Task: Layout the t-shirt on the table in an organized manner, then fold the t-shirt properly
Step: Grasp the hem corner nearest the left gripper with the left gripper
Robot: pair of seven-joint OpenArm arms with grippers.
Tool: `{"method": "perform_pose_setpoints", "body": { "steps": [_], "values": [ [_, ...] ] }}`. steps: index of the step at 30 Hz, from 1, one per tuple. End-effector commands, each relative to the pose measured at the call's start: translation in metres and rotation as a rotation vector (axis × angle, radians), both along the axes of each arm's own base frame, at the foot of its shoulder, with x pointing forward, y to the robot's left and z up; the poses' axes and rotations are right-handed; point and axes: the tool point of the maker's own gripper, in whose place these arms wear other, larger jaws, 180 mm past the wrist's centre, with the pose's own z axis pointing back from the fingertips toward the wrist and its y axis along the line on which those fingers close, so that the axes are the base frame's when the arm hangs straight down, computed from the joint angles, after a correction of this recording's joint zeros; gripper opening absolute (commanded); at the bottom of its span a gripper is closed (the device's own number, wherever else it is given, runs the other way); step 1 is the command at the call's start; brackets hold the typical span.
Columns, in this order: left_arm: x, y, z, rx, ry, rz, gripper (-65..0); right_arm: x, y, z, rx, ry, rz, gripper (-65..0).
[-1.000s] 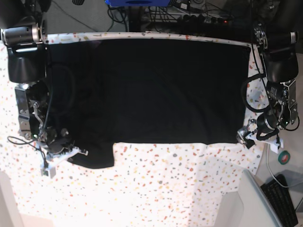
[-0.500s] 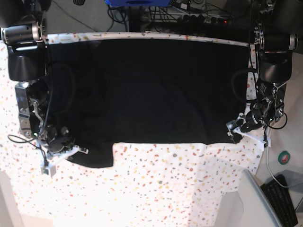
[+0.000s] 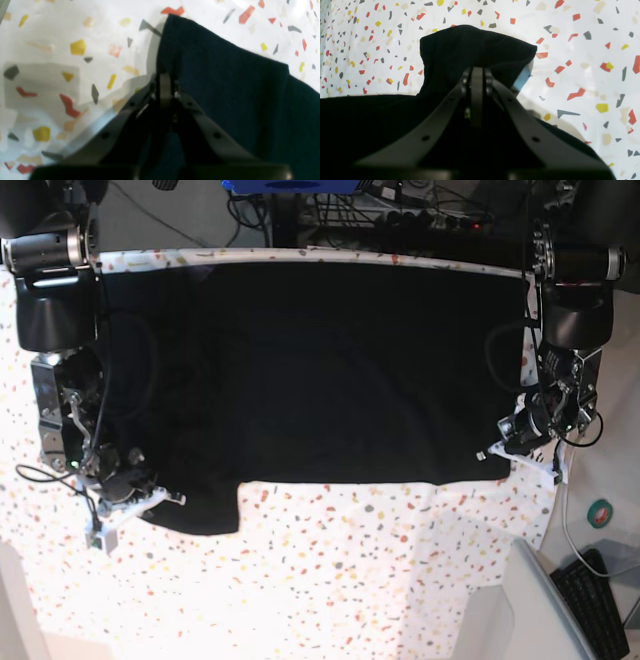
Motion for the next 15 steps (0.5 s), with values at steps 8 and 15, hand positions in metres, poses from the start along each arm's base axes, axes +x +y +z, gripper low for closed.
{"method": "perform_pose_setpoints", "body": {
  "steps": [8,15],
  "values": [
    [-0.027,0.018,0.044,-0.096,-0.028,0.081,-65.0,0.016,-0.004,0.021,-0.005,-0.066,-0.004,-65.0],
    [-0.050,0.012,0.040,-0.126,0.057,0.057,-65.0,0.016,-0.004,0.021,-0.005,-0.068,-0.004,-65.0]
  ]
}}
